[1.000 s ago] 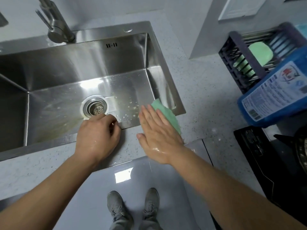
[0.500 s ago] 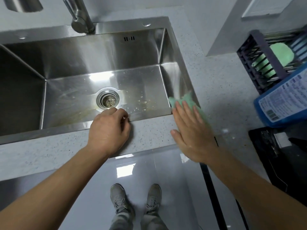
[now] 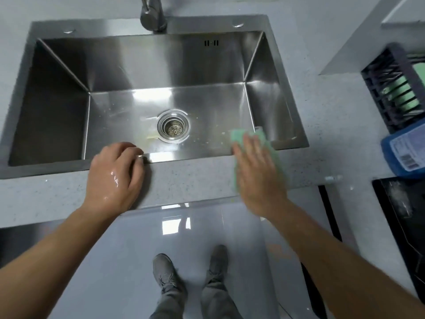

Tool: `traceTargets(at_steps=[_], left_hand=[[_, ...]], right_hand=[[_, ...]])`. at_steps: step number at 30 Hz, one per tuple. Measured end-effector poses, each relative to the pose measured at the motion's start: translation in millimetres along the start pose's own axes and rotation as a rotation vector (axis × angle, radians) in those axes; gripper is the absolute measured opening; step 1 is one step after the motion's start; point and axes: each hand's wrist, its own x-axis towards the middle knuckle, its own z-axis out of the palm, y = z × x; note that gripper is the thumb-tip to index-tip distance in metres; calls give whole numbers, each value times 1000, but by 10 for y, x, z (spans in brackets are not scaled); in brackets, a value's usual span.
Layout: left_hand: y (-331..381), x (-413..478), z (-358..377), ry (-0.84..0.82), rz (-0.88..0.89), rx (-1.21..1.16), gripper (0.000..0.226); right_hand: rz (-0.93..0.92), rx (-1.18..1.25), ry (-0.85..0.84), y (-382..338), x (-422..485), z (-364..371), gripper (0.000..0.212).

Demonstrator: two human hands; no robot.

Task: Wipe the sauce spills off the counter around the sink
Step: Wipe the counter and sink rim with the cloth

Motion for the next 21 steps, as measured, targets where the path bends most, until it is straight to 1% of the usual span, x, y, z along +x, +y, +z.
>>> traceTargets(at_steps=[1,2,3,4,5,6,8,9,10,11,12,15,17,19,20,21], left_hand=[[-25,-47,34,-6,4,-29,28],[-26,-82,61,-9,3,-53,27],[-19,-93,79,-8,2,-68,27],[-14,-89,87,-9,5,-78,27],[-8,-91,92,-9,9,-87,28],[-12,-92,97,-5,12,-93,28],[-30,-100,101,5,19,-106,30],[-39,-94,106,8,28,-113,30],[-46,-92,112,10,34,-119,30],[-48,-87,113,13,34,-124,31],[-48,-85,111,13,32,-125,31],[-28,-73,98,13,13,-126,31],[-6,-38,92,27,-19,-120,30],[14,6,111,43,-55,-104,29],[19,19,124,47,-73,-102,29],[19,24,135,51,-85,-107,28]], right_hand=[[180,-56,20,322,-4,-29,63],[306,-80,24,571,-26,-67,65],[387,-91,29,693,-21,-95,67],[428,-95,29,649,5,-103,68],[419,-106,30,472,33,-81,69],[348,-104,31,227,55,-40,68],[80,-101,-11,-313,-6,104,67],[-29,-96,-40,-458,-57,123,67],[-79,-95,-58,-431,-83,114,66],[-65,-102,-64,-245,-91,86,66],[19,-121,-67,19,-103,46,66],[362,-208,-96,943,-120,-111,71],[496,-205,-130,1279,-109,-205,76],[533,-176,-96,1233,-62,-193,78],[504,-150,-66,1060,-51,-163,78],[434,-125,-50,791,-55,-115,76]])
